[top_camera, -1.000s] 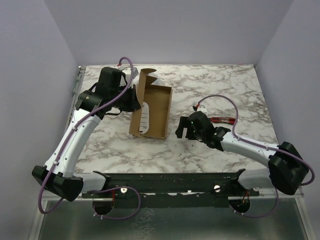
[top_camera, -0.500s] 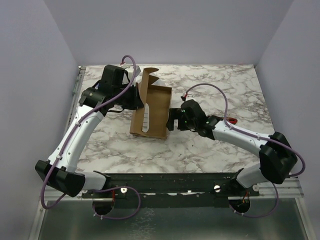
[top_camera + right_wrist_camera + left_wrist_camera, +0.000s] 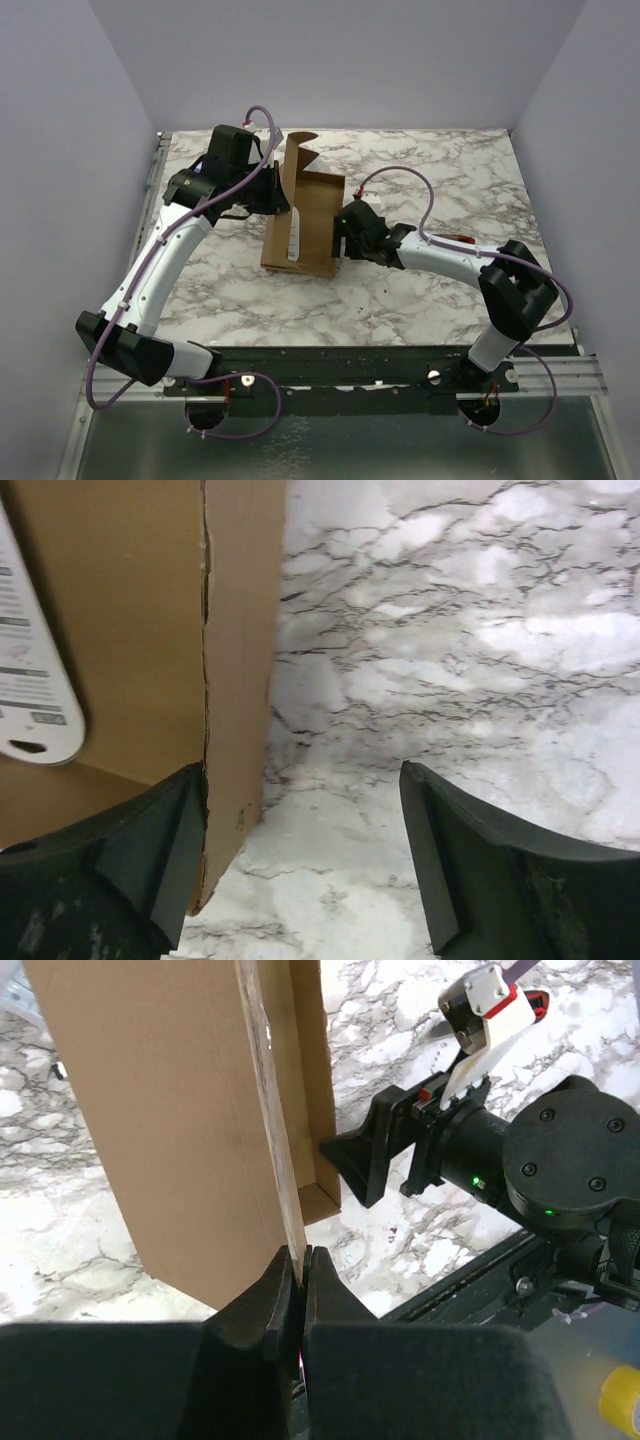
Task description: Unpack the express box
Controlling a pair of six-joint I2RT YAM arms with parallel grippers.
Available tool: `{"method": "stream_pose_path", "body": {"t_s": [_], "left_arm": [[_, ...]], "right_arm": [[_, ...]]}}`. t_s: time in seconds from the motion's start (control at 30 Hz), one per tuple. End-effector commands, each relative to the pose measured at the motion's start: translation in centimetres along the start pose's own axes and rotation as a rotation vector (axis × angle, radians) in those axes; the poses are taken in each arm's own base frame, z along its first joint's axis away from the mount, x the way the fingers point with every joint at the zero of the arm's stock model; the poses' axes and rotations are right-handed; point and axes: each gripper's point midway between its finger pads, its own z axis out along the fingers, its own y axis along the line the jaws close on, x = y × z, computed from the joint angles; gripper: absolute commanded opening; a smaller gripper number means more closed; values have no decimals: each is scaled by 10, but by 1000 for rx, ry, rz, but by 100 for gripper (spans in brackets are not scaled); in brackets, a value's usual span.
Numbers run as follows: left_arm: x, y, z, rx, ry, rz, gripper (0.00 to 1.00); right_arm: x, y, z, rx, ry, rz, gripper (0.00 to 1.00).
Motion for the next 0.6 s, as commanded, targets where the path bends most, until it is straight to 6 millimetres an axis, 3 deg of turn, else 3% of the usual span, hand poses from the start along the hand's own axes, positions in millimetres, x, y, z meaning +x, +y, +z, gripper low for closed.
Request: {"method": "stream_pose_path", "body": {"t_s": [0.0,0.23,0.43,0.57], "left_arm": [[-20,22,-10,-142,-51,63,0],[-30,51,-27,-329,-73,109,3],[-33,69,-33,-436,-87,113,7],[-29,74,-24,-449,-72,106,11]], "right_arm": [[15,-31,3,122,-2,-24,76],[31,-44,-9,123,35,-39,47],[41,-50,-25,107,60,-25,46],[44,-51,-32,87,72,-29,47]]}}
